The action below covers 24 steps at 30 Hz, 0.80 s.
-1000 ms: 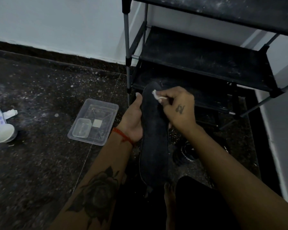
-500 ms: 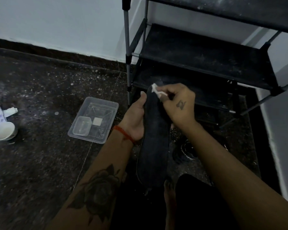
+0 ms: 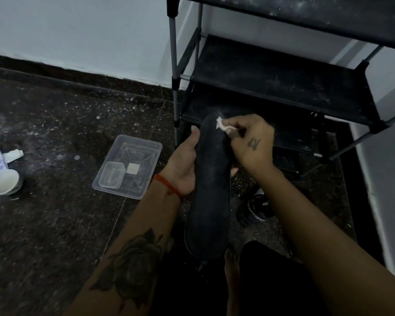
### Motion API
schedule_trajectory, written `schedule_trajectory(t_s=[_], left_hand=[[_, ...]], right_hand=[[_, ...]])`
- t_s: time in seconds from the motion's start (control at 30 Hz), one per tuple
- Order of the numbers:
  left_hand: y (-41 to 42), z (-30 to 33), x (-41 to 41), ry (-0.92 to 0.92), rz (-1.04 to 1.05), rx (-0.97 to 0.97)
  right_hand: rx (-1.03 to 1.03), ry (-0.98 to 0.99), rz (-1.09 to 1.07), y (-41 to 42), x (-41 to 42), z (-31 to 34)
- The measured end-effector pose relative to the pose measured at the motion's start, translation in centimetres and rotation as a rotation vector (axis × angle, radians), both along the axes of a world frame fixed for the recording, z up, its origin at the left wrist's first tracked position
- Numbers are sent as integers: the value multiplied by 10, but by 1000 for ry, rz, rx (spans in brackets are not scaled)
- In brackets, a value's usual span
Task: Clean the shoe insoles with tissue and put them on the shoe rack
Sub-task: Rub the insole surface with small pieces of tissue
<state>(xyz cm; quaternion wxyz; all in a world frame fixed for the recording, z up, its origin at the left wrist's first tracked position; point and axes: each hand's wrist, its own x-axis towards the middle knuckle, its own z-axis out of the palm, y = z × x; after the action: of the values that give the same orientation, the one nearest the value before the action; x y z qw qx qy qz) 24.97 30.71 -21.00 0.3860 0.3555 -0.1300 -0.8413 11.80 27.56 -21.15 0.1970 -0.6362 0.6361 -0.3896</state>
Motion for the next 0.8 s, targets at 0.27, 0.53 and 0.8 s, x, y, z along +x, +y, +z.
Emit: schedule_trajectory(t_s=[0.27,0.53,0.8], left_hand=[[-3,-3,5,-20,-16,5],[1,0,-1,0,-37,14],[-1,0,4,2,-18,15]], right_hand=[[136,26,351,7,-11,6],[0,-43,5,-3,3,3],[107,-84,386,8,1,6]])
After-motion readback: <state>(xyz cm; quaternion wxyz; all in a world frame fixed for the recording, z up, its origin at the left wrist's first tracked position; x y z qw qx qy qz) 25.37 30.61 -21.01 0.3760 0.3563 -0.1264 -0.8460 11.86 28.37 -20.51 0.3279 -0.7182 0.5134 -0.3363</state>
